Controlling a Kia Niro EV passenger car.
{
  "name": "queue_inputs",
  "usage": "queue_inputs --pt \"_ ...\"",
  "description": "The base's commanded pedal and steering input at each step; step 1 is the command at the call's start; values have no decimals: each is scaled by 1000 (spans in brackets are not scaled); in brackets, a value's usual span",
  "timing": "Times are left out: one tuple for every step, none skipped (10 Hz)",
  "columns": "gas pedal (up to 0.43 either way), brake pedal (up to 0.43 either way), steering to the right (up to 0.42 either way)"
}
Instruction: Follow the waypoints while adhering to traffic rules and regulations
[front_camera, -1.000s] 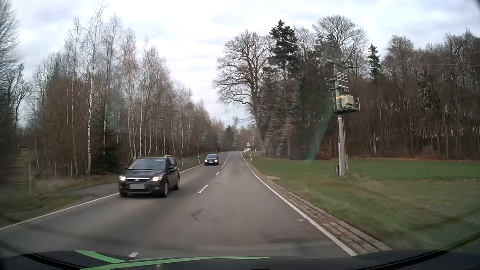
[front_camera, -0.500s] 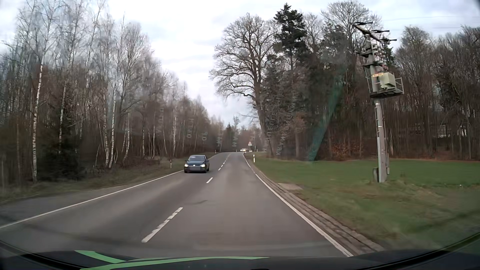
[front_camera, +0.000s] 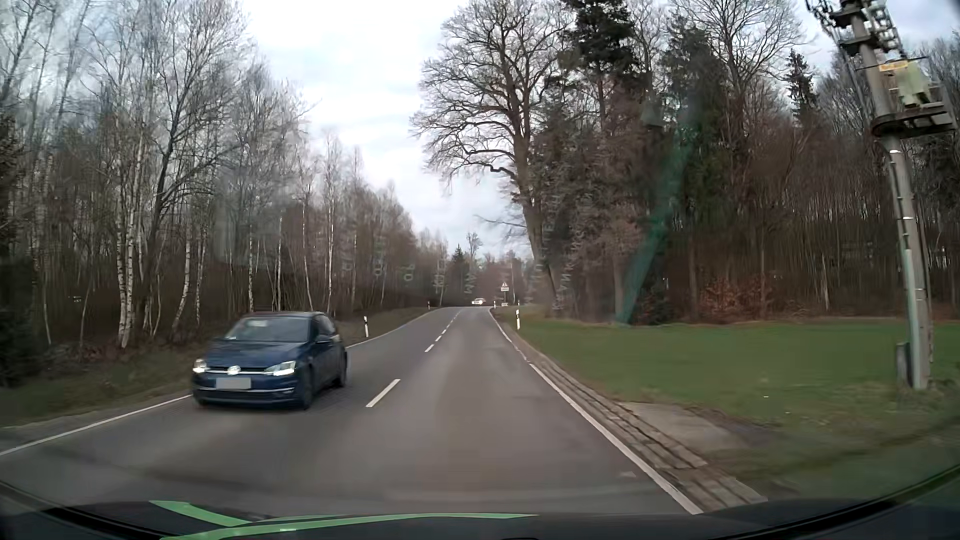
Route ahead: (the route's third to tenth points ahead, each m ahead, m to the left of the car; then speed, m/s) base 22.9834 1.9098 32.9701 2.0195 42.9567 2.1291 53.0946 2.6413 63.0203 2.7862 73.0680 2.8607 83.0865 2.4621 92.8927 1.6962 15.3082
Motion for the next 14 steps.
queue_inputs --pt "189 0 -3" --pt "189 0 -3" --pt "189 0 -3" --pt "189 0 -3" --pt "189 0 -3" --pt "189 0 -3" --pt "189 0 -3" --pt "197 0 -3" --pt "197 0 -3" --pt "197 0 -3" --pt "197 0 -3" --pt "197 0 -3" --pt "197 0 -3" --pt "197 0 -3"
